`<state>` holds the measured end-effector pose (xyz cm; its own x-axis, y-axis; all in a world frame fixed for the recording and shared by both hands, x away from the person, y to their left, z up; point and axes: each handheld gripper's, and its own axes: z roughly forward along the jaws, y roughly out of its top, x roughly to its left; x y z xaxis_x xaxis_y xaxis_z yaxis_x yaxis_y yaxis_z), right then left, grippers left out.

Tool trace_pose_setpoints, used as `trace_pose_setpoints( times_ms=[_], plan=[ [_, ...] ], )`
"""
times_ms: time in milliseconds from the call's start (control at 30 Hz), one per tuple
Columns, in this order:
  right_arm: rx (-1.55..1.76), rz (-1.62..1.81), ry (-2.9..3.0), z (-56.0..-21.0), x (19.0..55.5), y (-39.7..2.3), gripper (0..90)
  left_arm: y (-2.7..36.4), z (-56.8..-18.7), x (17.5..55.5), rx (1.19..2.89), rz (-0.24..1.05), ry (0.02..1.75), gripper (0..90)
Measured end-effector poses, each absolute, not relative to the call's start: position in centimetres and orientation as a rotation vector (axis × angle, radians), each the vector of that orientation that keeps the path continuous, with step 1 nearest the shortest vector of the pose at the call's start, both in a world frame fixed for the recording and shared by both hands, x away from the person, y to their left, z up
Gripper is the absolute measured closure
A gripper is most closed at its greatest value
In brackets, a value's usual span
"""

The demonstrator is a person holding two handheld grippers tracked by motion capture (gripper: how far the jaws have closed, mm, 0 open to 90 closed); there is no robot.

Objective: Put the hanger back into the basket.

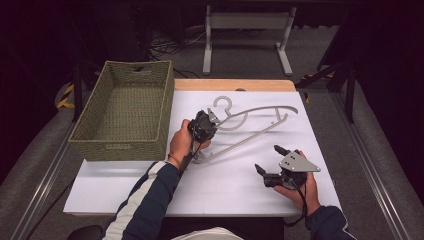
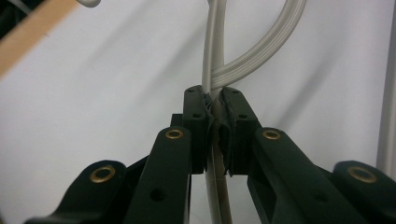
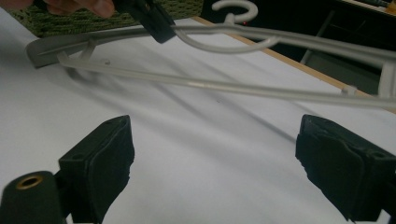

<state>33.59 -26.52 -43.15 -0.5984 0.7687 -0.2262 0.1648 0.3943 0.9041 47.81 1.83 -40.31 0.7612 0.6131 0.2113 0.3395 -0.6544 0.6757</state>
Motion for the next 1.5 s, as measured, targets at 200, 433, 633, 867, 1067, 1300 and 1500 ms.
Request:
trace_pose_setpoints(
  times_ms=[200, 433, 633, 867, 1067, 1300, 1500],
  plan=[
    [0.773, 1.242, 1.949, -42.6, 33.1, -26.5, 12.6, 3.0, -38.6, 47.1, 2.237, 0.589, 0.715, 82.0],
    [0.777, 1.231, 1.963, -42.7, 33.3, -26.5, 11.9, 4.2, -36.6, 46.0, 2.193, 0.591, 0.719, 82.0],
    [0.781, 1.23, 1.953, -42.6, 33.3, -26.7, 11.9, 6.1, -35.2, 44.8, 2.159, 0.56, 0.755, 82.0],
    [0.79, 1.226, 1.949, -42.5, 33.6, -26.5, 11.8, 8.4, -32.4, 43.3, 2.109, 0.588, 0.751, 82.0],
    [0.779, 1.224, 1.969, -42.6, 34.0, -26.1, 11.7, 9.7, -29.4, 43.1, 2.074, 0.591, 0.755, 82.0],
    [0.775, 1.215, 1.979, -42.6, 34.1, -25.9, 11.5, 10.4, -26.8, 43.2, 2.07, 0.633, 0.764, 82.0],
    [0.772, 1.22, 1.979, -42.6, 34.1, -25.9, 11.5, 11.4, -25.7, 44.0, 2.088, 0.678, 0.796, 82.0]
  ],
)
